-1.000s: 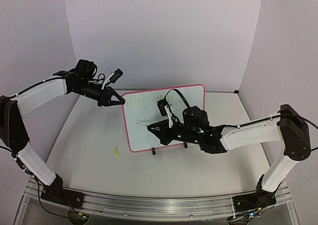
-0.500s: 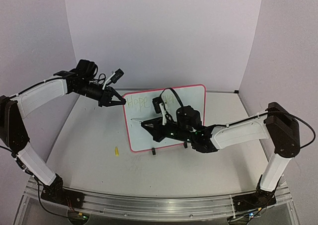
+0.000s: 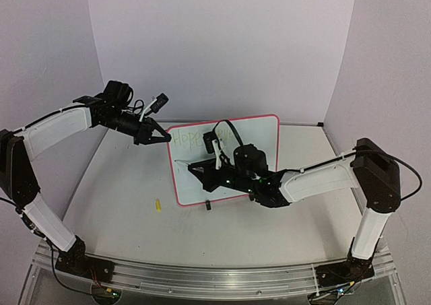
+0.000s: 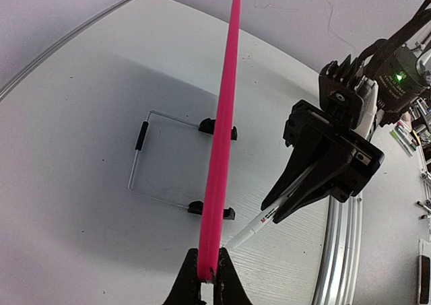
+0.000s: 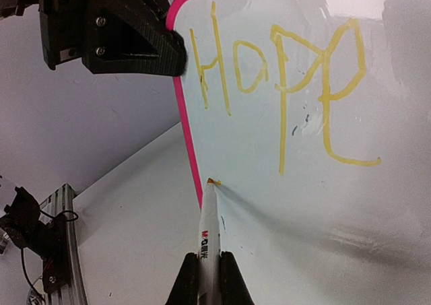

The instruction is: Write a sentence on the whiteboard

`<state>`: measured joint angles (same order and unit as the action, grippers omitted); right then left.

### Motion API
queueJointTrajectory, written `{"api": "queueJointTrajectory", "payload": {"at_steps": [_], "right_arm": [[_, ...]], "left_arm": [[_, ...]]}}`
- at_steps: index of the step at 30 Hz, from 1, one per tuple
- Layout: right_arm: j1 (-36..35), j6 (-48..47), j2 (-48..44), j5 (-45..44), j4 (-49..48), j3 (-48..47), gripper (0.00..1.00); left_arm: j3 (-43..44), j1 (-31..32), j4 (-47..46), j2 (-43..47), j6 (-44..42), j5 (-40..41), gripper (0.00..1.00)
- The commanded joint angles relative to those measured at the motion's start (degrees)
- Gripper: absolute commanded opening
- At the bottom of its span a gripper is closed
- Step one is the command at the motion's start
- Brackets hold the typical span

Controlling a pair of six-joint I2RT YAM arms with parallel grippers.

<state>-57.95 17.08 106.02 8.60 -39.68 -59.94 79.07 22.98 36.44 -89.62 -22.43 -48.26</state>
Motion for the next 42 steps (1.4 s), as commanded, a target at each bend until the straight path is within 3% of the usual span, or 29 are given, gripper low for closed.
{"api": "queueJointTrajectory", "payload": {"at_steps": [1,29,42], "right_arm": [[-0.11,0.63,1.69,-0.30,-0.83,-2.80,0.00],[-0.13,0.94,1.45,-0.54,2.47,-1.35,0.00],[-0.10,0.15,-1.75,-5.64,2.22,1.63,0.00]], "left_arm": [[-0.58,1.89,2.38,-1.23,-0.75,1.90,0.00],[-0.49,2.07,2.42,-1.39,-0.71,1.91,0.00],[-0.57,2.07,2.36,-1.60,-0.71,1.83,0.00]]}}
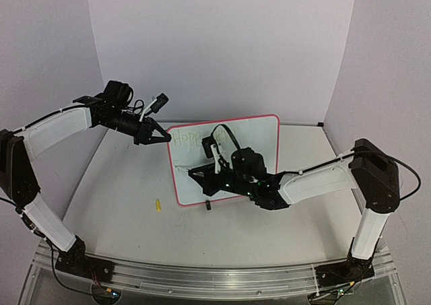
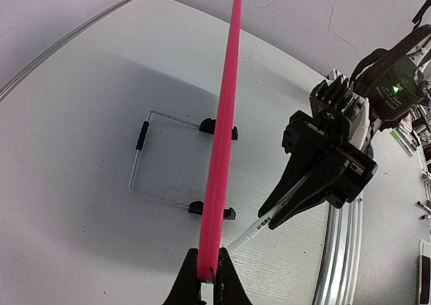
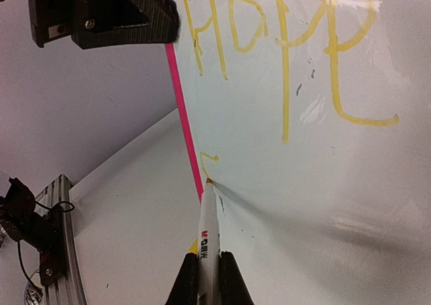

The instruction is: Write a sentence on the whiteboard

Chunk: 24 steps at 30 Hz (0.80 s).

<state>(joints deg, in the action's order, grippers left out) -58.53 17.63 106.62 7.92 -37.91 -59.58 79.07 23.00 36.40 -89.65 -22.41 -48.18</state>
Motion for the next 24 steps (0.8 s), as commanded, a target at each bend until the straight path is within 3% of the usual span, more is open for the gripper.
{"api": "queueJointTrajectory", "payload": {"at_steps": [1,24], "right_arm": [[0.48,-0.40,-2.53,-5.20,0.46,1.57,0.00],[0.29,0.57,-0.30,-2.34,0.99,1.64,0.00]], "left_arm": [[-0.57,2.06,2.40,-1.61,-0.76,1.73,0.00],[-0.57,2.13,2.46,-1.76,-0.76,1.86,0.00]]}}
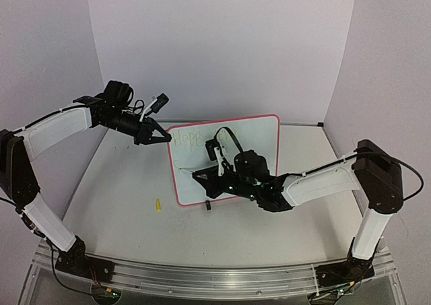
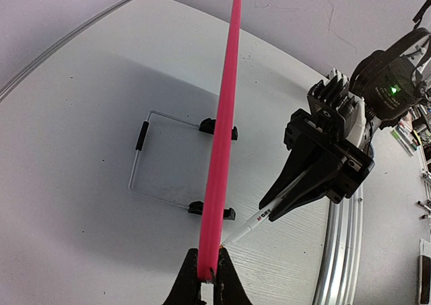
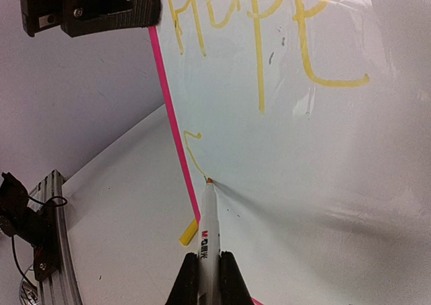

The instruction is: Write a sentence on the whiteboard

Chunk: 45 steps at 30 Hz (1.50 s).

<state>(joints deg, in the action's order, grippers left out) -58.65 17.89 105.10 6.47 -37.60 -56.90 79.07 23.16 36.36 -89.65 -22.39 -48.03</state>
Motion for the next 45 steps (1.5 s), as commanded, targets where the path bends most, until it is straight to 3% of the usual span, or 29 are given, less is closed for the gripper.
{"api": "queueJointTrajectory", "payload": {"at_steps": [1,16,29,45], "right_arm": [[0.35,0.24,1.33,-0.77,0.69,-1.28,0.00],[0.15,-0.96,3.39,0.66,0.61,-5.45,0.00],[0.03,-1.46,-6.98,1.60,-0.21,1.09,0.00],[0.10,-2.35,-3.41,-1.66,0.61,-1.85,0.00]], "left_arm": [[-0.58,1.98,2.49,-1.75,-0.81,1.75,0.00],[-0.58,2.07,2.51,-1.50,-0.81,1.97,0.00],[-0.67,2.07,2.41,-1.42,-0.76,2.20,0.00],[-0.67,2.08,2.54,-1.39,-0.77,2.24,0.00]]}}
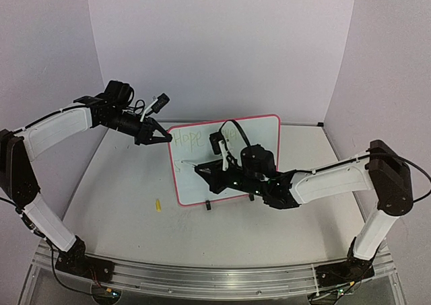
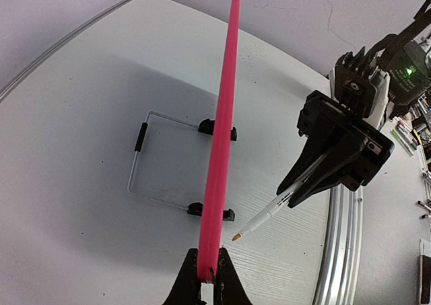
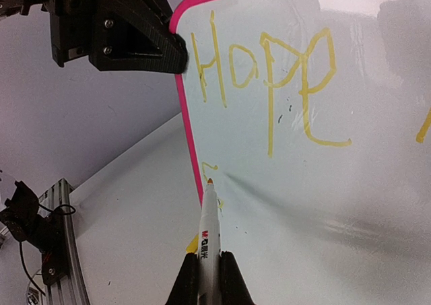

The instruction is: Write a sentence on the whiteboard

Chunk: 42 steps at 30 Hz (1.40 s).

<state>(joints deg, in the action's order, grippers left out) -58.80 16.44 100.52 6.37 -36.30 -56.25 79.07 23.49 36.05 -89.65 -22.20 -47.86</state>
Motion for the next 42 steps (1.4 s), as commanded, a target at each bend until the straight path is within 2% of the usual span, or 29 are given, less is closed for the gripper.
{"api": "queueJointTrajectory", "payload": {"at_steps": [1,13,28,42], "right_arm": [[0.26,-0.97,1.35,-1.57,-0.58,-2.65,0.00],[0.22,-0.85,2.13,-3.18,0.39,-2.85,0.00],[0.25,2.26,1.74,-3.65,1.36,1.37,0.00],[0.22,-1.83,-1.28,-6.37,3.26,-0.64,0.00]], "left_arm": [[-0.67,1.73,2.83,-1.37,-0.95,2.03,0.00],[-0.67,1.82,2.79,-1.56,-0.96,2.12,0.00],[-0.60,1.91,2.80,-1.48,-0.96,2.07,0.00],[-0.58,2.00,2.87,-1.45,-0.97,2.28,0.00]]}}
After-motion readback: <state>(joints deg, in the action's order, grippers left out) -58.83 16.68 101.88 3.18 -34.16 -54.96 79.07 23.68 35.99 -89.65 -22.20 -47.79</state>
